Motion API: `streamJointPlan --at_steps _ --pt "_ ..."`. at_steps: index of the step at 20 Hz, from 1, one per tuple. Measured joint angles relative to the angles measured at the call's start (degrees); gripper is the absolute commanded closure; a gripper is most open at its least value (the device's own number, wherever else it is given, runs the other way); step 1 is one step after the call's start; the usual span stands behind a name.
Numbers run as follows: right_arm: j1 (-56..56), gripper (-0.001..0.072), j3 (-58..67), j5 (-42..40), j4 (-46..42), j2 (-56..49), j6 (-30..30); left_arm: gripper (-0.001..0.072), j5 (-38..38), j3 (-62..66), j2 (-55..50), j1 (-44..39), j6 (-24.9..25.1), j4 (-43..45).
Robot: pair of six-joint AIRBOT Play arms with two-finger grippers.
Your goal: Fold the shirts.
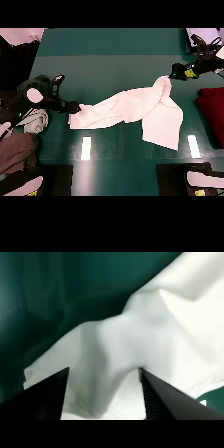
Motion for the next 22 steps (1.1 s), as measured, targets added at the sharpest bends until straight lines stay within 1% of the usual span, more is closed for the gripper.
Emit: streamJointPlan --at_steps 2,3,4,6,8,10,12,16,22 --pt "-0.7 0.0086 0.5 -0.8 0.0 -0.4 0.0 0.0155 -1.5 2.7 -0.7 2.3 0.0 0.2" --pt "-1.2 0.0065 1.2 -0.8 0.0 -0.3 -0.1 0.0155 -3.8 4.1 -0.9 3.8 0.2 0.3" --pt "-1.9 0.0082 1.8 0.0 0.0 -0.2 -0.2 0.0156 -6.3 5.5 -1.0 5.7 0.9 0.2" --pt "-3.4 0.0082 2.8 2.0 0.1 0.8 -0.2 0.0156 -12.9 6.5 -1.1 9.4 2.6 0.2" --pt "-4.6 0.0082 3.3 3.9 0.2 2.6 -0.5 0.0156 -18.4 5.0 -0.8 11.6 4.1 0.0" --pt "-5.5 0.0082 3.6 5.0 0.2 4.8 -0.7 0.0156 -20.7 1.2 0.8 12.7 4.9 -0.3" --pt "-5.9 0.0083 3.7 5.3 0.3 7.0 -0.9 0.0157 -20.3 -3.4 3.1 12.9 5.4 -1.9" --pt "-6.3 0.0083 3.8 5.4 0.2 10.0 -1.0 0.0157 -17.1 -10.0 5.8 13.2 6.3 -3.9" --pt "-6.3 0.0084 3.8 6.8 0.3 11.1 -1.0 0.0158 -12.6 -13.6 6.3 13.3 7.9 -5.9"
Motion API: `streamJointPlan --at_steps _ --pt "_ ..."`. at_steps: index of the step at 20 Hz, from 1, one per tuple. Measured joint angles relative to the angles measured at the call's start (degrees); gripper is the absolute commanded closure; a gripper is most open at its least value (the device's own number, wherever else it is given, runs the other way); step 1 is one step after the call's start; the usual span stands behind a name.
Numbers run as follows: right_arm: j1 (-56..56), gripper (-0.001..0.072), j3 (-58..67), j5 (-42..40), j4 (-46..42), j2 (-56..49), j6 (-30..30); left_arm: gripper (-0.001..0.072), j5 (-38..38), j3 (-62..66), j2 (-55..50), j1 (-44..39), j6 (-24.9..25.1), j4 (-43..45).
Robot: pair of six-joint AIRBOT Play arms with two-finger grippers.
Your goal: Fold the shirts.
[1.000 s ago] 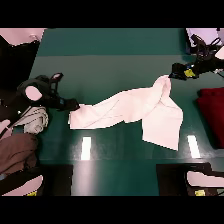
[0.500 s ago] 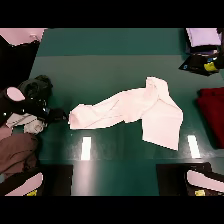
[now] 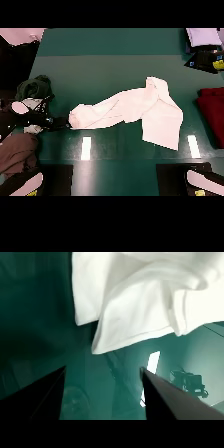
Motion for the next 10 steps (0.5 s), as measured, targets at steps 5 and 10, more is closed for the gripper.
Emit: streamJointPlan --at_steps 5,10 --pt "0.0 0.0084 0.0 1.1 0.0 0.2 0.0 0.0228 2.3 -0.5 -0.2 -0.3 1.2 -1.7" --pt "0.0 0.0083 0.0 2.0 0.0 0.2 0.0 0.0227 5.0 -0.6 -0.3 -5.6 0.4 0.0"
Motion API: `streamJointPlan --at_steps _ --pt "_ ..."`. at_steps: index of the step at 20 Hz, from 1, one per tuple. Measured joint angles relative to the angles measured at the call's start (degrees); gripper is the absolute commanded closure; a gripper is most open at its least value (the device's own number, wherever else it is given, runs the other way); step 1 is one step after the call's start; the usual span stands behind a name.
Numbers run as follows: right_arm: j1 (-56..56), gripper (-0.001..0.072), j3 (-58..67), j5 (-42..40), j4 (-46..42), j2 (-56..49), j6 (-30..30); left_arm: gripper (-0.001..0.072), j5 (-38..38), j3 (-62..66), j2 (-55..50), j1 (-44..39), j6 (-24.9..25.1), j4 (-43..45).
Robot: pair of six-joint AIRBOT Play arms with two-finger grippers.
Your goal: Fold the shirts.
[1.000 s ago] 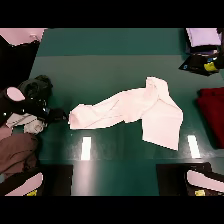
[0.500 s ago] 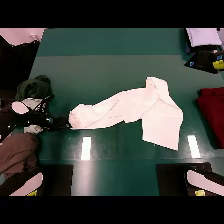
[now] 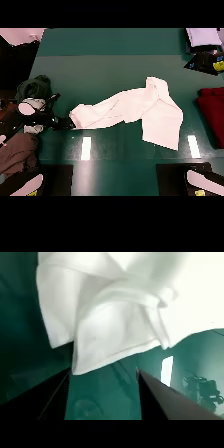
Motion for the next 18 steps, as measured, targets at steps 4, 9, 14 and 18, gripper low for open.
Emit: streamJointPlan --at_steps 4,9,14,18 --pt "0.0 0.0084 0.0 0.9 0.0 0.0 0.0 0.0227 1.5 0.0 0.0 -1.9 -2.3 2.0" --pt "0.0 0.0084 0.0 1.5 0.0 0.0 0.0 0.0227 3.0 0.0 0.0 -2.5 -3.2 2.0" --pt "0.0 0.0084 0.0 2.3 0.0 0.0 0.0 0.0436 3.5 0.0 0.0 -2.6 -3.5 1.1" --pt "0.0 0.0084 0.0 2.8 0.0 0.0 0.0 0.0654 3.7 0.0 0.0 -2.6 -3.5 0.2"
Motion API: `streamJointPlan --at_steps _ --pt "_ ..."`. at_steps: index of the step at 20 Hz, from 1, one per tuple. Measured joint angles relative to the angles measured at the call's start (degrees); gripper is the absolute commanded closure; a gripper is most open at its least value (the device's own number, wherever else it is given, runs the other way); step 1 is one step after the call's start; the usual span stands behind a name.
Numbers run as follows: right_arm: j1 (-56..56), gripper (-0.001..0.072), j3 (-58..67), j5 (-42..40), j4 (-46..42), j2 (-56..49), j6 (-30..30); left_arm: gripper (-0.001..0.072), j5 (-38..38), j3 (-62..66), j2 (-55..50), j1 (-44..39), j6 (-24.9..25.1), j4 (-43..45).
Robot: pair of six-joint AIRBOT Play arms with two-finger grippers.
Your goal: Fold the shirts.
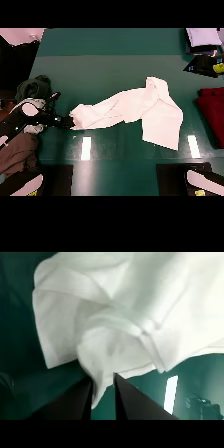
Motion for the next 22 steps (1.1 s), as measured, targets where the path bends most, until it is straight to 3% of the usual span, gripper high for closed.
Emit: streamJointPlan --at_steps 6,10,16,22 --pt "0.0 0.0128 -0.7 4.5 -0.9 0.3 -0.4 0.0680 -2.8 1.4 0.5 0.0 0.6 0.7" --pt "-0.7 0.0130 -9.9 6.3 -5.8 4.5 -0.8 0.0679 -8.3 6.6 3.5 0.0 1.0 4.7" --pt "-8.1 0.0133 -29.6 2.0 -9.7 9.7 -1.1 0.0679 -11.3 11.1 5.8 0.0 1.5 7.1" --pt "-12.8 0.0141 -37.9 -4.6 -5.5 4.5 -3.7 0.0679 -11.8 11.8 6.1 0.0 1.5 7.5"
